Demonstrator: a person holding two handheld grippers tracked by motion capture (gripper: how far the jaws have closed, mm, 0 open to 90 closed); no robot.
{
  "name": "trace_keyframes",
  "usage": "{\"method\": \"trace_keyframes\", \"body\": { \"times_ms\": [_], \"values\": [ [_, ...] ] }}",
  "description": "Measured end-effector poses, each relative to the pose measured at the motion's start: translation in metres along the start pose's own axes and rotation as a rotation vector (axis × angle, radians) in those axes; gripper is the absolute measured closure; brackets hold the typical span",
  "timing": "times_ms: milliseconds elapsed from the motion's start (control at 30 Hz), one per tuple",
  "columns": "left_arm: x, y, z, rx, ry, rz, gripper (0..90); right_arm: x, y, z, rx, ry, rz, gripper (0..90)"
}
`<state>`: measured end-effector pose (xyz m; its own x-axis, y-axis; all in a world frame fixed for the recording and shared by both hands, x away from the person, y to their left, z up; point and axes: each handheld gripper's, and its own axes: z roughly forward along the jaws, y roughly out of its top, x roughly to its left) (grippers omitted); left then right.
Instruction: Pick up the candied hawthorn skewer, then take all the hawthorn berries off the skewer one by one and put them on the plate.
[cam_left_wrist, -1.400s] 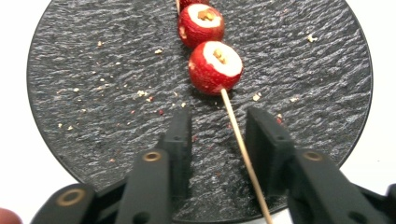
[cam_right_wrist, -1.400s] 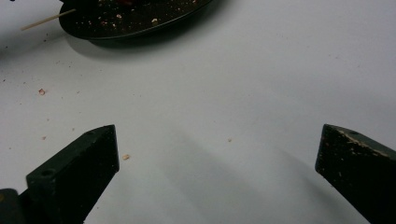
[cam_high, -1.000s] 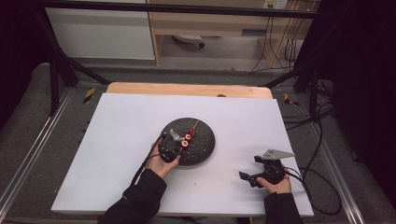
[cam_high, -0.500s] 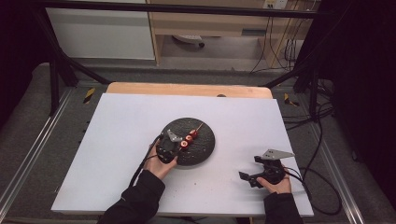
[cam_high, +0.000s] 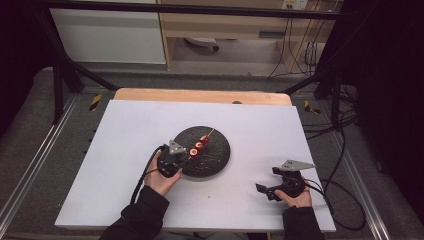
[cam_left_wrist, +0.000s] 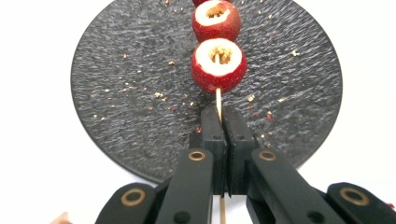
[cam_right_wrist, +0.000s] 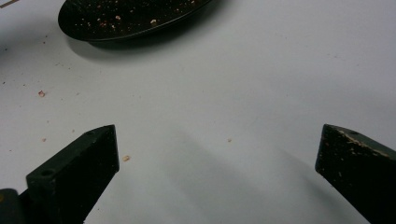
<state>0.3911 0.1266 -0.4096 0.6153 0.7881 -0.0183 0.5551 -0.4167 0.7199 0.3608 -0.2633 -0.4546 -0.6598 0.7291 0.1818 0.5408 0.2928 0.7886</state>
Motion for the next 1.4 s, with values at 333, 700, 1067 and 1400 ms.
{"method": "trace_keyframes", "body": {
  "times_ms": [333, 700, 1067, 1400],
  "values": [
    [0.007, -0.015, -0.022, -0.071, -0.031, -0.012, 88.4, 0.005, 0.003, 0.001, -0.006, 0.010, 0.009, 0.5],
    [0.015, -0.044, -0.032, -0.121, -0.061, -0.029, 88.4, 0.014, 0.010, 0.005, -0.020, 0.021, -0.002, 0.4],
    [0.019, -0.061, -0.042, -0.159, -0.081, -0.041, 88.3, 0.029, 0.022, 0.012, -0.045, 0.052, 0.018, 0.4],
    [0.016, -0.065, -0.044, -0.175, -0.087, -0.036, 88.4, 0.049, 0.040, 0.028, -0.035, 0.047, 0.010, 0.5]
  ]
}}
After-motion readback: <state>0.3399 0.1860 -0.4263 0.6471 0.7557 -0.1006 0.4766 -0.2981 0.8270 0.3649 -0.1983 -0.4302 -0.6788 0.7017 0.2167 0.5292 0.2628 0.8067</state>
